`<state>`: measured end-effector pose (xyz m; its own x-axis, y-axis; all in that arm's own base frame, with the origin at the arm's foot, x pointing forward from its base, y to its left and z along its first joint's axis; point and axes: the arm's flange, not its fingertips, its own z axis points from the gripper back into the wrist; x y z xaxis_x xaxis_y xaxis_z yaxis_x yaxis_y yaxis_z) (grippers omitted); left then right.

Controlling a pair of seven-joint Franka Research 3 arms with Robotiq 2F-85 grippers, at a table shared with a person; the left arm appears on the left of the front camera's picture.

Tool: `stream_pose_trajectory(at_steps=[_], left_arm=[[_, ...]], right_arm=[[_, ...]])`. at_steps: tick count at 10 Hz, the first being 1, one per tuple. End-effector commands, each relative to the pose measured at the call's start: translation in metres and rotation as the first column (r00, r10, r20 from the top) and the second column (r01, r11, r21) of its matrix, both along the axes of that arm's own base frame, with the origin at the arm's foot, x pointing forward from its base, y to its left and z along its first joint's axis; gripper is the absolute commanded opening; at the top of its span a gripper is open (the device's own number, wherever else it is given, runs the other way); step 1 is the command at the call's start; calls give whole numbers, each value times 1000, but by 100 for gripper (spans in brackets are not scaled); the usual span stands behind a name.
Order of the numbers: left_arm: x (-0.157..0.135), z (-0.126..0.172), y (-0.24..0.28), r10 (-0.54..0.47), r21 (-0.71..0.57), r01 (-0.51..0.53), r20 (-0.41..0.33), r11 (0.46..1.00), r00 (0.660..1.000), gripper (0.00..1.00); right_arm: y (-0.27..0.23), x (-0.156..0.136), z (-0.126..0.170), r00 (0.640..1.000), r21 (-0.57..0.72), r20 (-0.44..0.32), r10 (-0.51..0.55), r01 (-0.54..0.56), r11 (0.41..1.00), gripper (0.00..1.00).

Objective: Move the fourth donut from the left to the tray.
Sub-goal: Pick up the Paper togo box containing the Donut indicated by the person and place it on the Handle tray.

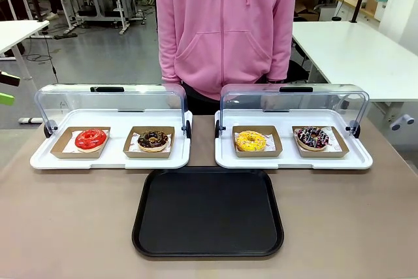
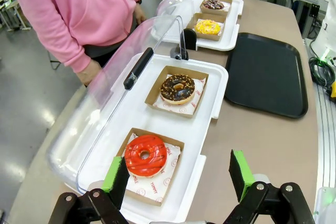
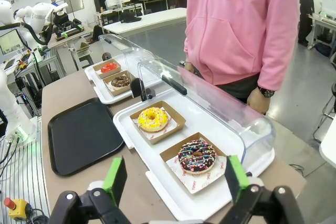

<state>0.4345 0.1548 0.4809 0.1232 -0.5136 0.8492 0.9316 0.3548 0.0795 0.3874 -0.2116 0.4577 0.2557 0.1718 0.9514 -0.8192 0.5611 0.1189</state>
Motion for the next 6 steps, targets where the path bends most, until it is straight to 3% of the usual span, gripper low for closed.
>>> stream_pose_trajectory(at_steps=[1,6], left_arm=[[0,3,0,0,6,0,-11,1000,1000,100],[0,3,0,0,6,0,-11,1000,1000,100]], right_arm=[[1,0,3,1000,8,0,-1,1,1000,100],[1,0,3,1000,8,0,-1,1,1000,100]])
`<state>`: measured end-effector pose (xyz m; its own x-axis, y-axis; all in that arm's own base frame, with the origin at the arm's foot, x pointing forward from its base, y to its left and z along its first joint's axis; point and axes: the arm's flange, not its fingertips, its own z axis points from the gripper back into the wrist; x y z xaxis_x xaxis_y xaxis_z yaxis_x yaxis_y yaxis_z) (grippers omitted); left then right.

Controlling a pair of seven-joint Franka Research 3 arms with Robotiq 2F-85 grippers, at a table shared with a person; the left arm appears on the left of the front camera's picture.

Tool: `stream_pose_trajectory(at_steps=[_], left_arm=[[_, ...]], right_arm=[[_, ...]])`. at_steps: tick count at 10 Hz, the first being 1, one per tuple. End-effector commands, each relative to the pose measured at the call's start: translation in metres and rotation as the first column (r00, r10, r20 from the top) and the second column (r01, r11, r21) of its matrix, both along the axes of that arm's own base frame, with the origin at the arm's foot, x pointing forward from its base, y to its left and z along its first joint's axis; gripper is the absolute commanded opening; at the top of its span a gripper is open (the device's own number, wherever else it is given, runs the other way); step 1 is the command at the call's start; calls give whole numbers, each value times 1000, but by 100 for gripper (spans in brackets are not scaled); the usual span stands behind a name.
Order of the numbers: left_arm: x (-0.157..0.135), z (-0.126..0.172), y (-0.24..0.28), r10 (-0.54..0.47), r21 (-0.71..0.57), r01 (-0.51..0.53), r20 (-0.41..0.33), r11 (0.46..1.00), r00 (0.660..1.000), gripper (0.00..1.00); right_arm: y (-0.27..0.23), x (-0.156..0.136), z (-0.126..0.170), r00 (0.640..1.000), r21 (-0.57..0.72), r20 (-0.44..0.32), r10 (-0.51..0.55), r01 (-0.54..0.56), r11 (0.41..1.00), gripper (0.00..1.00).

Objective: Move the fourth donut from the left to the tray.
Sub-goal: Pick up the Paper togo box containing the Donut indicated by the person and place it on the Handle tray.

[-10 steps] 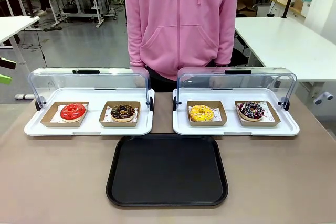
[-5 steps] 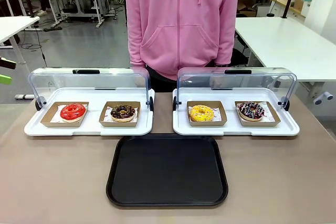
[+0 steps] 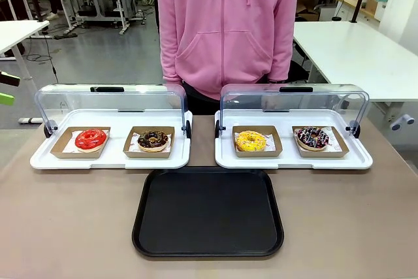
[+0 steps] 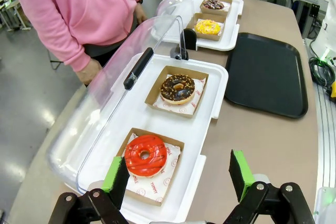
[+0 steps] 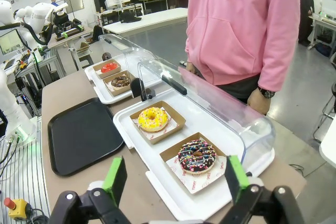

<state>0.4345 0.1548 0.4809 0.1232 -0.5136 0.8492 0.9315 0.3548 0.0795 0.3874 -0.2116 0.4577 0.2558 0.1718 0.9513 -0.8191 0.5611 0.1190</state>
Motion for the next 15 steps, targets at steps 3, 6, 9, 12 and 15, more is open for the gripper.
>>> stream_pose_trajectory(at_steps=[3,6,9,12,15], left_arm=[[0,3,0,0,6,0,-11,1000,1000,100],[0,3,0,0,6,0,-11,1000,1000,100],[0,3,0,0,6,0,-11,1000,1000,100],[0,3,0,0,6,0,-11,1000,1000,100],[0,3,0,0,6,0,-11,1000,1000,100]], right_arm=[[1,0,3,1000,8,0,-1,1,1000,100],[1,0,3,1000,8,0,-1,1,1000,100],[1,0,3,1000,8,0,-1,1,1000,100],[1,0,3,1000,8,0,-1,1,1000,100],[1,0,3,1000,8,0,-1,1,1000,100]])
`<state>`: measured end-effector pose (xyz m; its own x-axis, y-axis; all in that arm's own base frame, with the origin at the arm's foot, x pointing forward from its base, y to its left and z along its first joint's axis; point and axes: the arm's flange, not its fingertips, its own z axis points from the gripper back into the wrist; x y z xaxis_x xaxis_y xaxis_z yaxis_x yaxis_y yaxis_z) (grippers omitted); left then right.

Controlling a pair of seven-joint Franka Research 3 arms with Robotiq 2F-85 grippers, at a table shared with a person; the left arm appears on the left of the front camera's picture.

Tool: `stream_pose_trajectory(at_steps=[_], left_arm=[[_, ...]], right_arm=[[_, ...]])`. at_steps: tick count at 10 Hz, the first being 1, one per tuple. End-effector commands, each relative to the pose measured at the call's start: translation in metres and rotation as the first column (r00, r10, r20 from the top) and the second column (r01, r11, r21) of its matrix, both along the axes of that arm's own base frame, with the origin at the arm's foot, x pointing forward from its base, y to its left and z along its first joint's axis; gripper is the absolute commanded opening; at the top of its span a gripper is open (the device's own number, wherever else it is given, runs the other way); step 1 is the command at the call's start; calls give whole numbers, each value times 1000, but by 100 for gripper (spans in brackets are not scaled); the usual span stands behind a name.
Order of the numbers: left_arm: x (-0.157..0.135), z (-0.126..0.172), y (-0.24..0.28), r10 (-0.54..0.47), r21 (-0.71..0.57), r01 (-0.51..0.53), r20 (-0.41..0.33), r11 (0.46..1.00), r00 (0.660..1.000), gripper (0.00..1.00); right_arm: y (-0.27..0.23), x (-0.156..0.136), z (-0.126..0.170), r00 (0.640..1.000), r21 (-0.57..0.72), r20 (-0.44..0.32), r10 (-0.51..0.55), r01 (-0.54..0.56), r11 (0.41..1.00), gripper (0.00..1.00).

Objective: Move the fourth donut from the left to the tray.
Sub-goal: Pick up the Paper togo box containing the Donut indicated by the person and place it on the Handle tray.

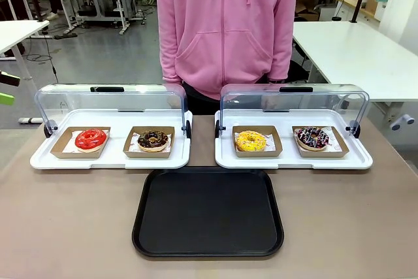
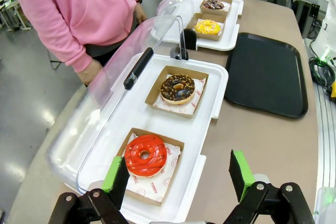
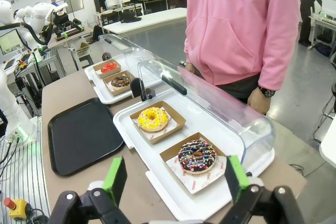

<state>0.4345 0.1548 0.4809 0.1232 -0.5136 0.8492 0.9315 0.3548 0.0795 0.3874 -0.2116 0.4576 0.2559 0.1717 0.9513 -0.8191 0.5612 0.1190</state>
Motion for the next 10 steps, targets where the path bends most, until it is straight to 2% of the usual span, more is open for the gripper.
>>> stream_pose_trajectory(at_steps=[1,10], left_arm=[[0,3,0,0,6,0,-11,1000,1000,100],[0,3,0,0,6,0,-11,1000,1000,100]], right_arm=[[1,0,3,1000,8,0,-1,1,1000,100],[1,0,3,1000,8,0,-1,1,1000,100]])
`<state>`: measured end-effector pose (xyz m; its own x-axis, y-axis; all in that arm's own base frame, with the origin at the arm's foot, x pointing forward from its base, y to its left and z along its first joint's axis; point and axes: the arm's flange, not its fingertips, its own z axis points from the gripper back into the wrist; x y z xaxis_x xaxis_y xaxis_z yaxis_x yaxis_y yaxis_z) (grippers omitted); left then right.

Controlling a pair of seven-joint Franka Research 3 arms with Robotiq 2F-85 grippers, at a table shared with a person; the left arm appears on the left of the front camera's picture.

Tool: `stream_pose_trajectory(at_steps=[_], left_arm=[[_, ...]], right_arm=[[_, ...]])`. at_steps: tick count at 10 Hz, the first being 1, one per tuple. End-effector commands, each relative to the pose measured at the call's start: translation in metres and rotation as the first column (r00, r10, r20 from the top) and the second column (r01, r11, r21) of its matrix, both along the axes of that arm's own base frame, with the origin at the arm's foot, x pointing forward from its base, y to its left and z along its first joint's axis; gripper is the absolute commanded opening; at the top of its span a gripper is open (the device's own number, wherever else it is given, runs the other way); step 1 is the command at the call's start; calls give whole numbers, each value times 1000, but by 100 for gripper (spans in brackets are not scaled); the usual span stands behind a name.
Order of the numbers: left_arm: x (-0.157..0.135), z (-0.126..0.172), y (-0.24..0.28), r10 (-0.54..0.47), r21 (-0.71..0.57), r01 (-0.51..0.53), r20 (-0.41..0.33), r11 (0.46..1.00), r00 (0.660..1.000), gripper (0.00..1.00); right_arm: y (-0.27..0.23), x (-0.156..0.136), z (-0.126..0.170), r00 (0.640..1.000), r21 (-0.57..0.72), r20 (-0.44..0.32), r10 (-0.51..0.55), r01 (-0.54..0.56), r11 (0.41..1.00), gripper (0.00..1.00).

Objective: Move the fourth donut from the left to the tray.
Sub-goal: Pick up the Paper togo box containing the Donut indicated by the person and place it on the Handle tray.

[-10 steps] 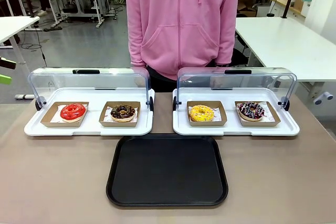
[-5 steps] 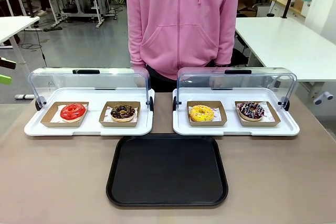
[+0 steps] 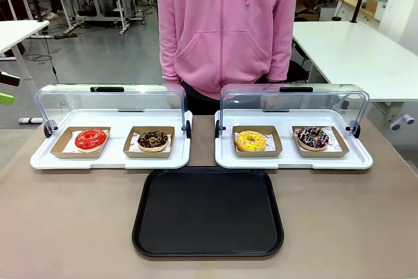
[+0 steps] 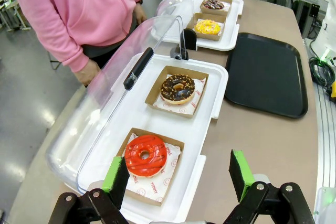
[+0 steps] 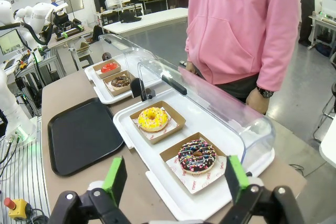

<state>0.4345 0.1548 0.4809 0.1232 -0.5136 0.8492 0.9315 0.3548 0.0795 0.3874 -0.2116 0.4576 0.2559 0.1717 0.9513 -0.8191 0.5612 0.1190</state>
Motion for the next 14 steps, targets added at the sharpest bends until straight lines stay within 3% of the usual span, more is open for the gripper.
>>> stream_pose_trajectory(at_steps=[1,14], left_arm=[[0,3,0,0,6,0,-11,1000,1000,100],[0,3,0,0,6,0,-11,1000,1000,100]], right_arm=[[1,0,3,1000,8,0,-1,1,1000,100],[1,0,3,1000,8,0,-1,1,1000,100]])
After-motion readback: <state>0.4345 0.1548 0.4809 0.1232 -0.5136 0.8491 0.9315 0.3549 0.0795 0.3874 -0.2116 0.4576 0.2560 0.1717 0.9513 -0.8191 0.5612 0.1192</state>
